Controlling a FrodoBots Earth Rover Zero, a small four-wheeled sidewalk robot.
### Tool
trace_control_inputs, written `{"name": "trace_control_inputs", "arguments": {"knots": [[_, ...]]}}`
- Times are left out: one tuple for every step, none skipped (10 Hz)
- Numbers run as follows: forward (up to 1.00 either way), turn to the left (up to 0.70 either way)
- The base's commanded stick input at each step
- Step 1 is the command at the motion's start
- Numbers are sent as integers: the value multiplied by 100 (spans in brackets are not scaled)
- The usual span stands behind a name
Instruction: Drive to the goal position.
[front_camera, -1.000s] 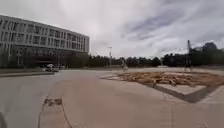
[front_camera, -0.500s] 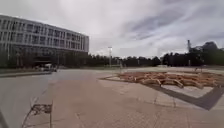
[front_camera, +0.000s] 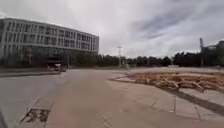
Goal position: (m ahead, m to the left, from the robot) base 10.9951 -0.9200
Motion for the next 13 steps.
{"name": "trace_control_inputs", "arguments": {"knots": [[70,2],[70,3],[70,3],[70,2],[70,2],[70,2],[70,3],[70,3],[70,2],[70,21],[70,35],[70,35],[70,35]]}}
